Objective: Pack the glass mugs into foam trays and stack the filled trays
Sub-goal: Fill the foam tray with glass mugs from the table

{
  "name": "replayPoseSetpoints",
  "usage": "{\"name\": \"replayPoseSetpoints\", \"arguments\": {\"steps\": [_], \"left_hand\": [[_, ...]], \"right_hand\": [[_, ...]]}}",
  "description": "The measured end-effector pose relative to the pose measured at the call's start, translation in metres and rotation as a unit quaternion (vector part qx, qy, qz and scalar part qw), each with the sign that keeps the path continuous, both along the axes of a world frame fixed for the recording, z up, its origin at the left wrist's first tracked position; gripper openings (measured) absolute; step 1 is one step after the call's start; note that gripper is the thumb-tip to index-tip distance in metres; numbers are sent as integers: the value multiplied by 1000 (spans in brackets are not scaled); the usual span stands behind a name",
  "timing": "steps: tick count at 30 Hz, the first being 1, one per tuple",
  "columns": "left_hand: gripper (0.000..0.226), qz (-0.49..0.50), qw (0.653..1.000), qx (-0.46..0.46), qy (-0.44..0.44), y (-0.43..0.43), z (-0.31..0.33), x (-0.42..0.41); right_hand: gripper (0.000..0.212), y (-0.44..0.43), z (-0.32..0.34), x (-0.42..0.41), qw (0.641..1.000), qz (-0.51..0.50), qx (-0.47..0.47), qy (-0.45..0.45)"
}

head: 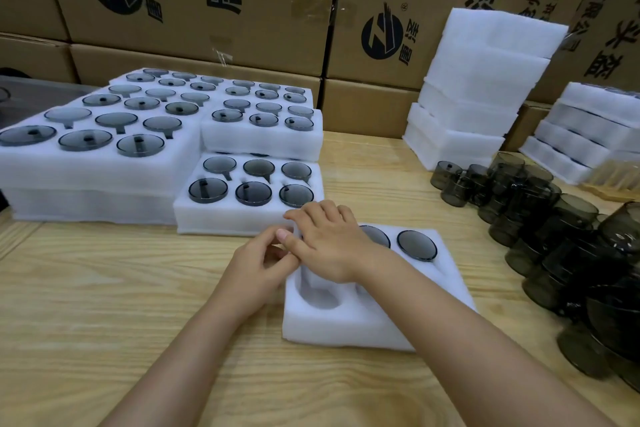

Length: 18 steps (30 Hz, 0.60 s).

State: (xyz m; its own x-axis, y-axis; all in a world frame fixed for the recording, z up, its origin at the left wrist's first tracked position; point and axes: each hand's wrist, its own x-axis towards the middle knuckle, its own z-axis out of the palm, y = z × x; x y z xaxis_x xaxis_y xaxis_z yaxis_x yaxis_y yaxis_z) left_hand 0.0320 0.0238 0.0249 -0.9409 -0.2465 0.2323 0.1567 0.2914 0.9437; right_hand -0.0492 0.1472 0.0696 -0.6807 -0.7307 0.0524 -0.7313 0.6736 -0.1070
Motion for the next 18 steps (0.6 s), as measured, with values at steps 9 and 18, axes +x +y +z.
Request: {"name": "replayPoseSetpoints", "arguments": {"steps": [9, 18], "left_hand": [[36, -18, 1000, 20, -1, 4, 1, 5], [24, -10, 999, 16, 34, -3, -1, 1]], "right_hand": [[53, -1, -1, 2, 996, -28, -70, -38], [59, -23, 5, 2, 991, -111, -49, -50]]}}
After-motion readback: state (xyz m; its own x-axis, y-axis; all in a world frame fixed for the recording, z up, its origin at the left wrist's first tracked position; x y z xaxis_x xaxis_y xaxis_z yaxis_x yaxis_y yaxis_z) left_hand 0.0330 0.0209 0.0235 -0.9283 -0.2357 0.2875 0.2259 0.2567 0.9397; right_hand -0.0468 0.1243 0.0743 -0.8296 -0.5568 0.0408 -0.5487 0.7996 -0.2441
